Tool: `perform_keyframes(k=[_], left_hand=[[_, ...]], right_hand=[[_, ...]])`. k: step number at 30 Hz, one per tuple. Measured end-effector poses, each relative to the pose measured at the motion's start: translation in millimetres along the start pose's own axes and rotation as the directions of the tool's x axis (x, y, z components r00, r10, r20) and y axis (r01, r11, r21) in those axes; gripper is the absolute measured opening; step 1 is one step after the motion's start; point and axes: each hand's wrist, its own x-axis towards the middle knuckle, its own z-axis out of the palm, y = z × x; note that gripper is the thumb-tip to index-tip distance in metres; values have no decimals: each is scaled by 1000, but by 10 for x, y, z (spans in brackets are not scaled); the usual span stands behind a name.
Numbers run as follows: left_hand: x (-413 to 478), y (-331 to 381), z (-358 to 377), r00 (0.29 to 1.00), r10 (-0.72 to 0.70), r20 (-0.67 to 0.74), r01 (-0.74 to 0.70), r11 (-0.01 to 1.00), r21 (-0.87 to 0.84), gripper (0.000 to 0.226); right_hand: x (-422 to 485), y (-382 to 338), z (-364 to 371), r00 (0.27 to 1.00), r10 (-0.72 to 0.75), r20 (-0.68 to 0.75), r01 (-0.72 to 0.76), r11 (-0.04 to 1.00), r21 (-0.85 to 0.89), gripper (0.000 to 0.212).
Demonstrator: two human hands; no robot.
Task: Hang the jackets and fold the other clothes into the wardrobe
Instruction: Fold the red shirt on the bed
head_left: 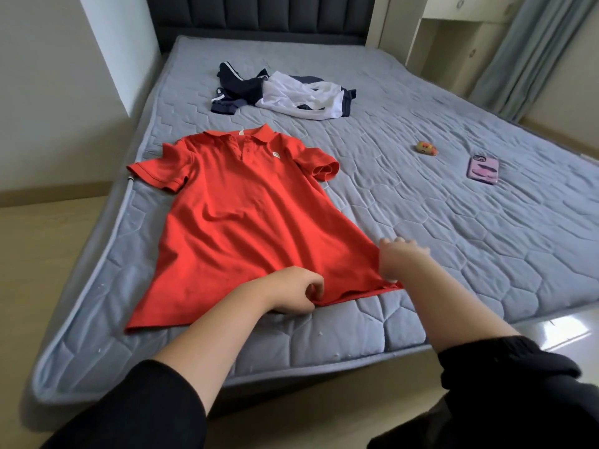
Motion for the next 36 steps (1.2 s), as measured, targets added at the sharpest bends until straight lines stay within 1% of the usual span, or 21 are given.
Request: perform_keyframes(k=[2, 4, 6, 7, 8, 10, 12, 13, 14, 15, 17, 18, 20, 22, 24, 27, 30, 32, 34, 35, 36], left_hand=[[-53, -43, -39, 999, -35, 16, 38, 976, -216, 16], [-128, -136, -135, 996, -92, 2, 86, 923, -375, 18], [-214, -331, -270, 972, -181, -149, 127, 941, -315, 22], [-264, -471, -341, 927, -247, -283, 184, 955, -231, 22], [-325, -629, -408, 844, -323, -427, 276, 946, -170, 23], [-495, -960, -502, 610, -479, -631, 489, 854, -175, 24], [-728, -1240, -534, 431, -651, -625, 665, 697, -267, 37], [-838, -1344, -538, 394, -732, -555, 705, 628, -328, 45], [-926, -1430, -529, 389, -794, -467, 702, 584, -409, 52], [-999, -1491, -516, 418, -824, -382, 660, 565, -496, 52], [-1121, -1529, -476, 558, -796, -237, 501, 550, -669, 36], [-1178, -1512, -446, 625, -764, -160, 414, 498, -762, 30], [-1291, -1512, -366, 716, -699, 5, 307, 309, -900, 21], [-1419, -1542, -292, 765, -631, 128, 304, 179, -936, 9], [-1537, -1582, -238, 758, -616, 214, 409, 193, -892, 14], [-1642, -1598, -269, 717, -648, 258, 554, 304, -775, 27], [-1672, -1570, -365, 644, -717, 268, 711, 432, -555, 39], [-1689, -1547, -445, 586, -763, 272, 787, 457, -415, 48], [-1657, -1517, -527, 523, -834, 175, 806, 417, -421, 54], [-1622, -1489, -557, 483, -875, 43, 791, 414, -450, 54], [-1553, -1489, -575, 437, -883, -172, 780, 467, -417, 49]], right_hand=[[-17, -167, 15, 981, -82, -179, 72, 996, -58, 58], [-43, -346, -6, 916, -192, -351, 188, 981, -45, 58], [-68, -585, 18, 852, -329, -406, 359, 933, -2, 59], [-96, -731, 43, 830, -395, -394, 431, 902, 4, 60], [-134, -888, 70, 813, -448, -372, 483, 875, 1, 61], [-212, -1211, 127, 770, -530, -355, 567, 824, -1, 62], [-295, -1543, 161, 715, -587, -381, 644, 765, 30, 60], [-334, -1693, 170, 693, -603, -396, 672, 739, 51, 59], [-369, -1827, 180, 680, -611, -407, 691, 719, 75, 58], [-395, -1939, 198, 675, -611, -413, 702, 705, 104, 57], [-424, -2100, 260, 684, -605, -407, 705, 693, 154, 53], [-428, -2147, 303, 694, -604, -393, 699, 696, 165, 53], [-415, -2188, 391, 712, -602, -362, 683, 713, 160, 55], [-384, -2197, 444, 722, -593, -355, 673, 721, 165, 57], [-363, -2206, 455, 729, -581, -362, 667, 722, 185, 58], [-358, -2218, 445, 727, -587, -357, 669, 723, 173, 59], [-365, -2206, 463, 724, -598, -344, 673, 723, 158, 60], [-348, -2188, 464, 721, -625, -299, 681, 720, 134, 63], [-316, -2154, 424, 711, -662, -236, 699, 702, 136, 66], [-296, -2128, 403, 703, -676, -222, 710, 685, 161, 66], [-278, -2097, 389, 697, -680, -227, 717, 671, 191, 63]])
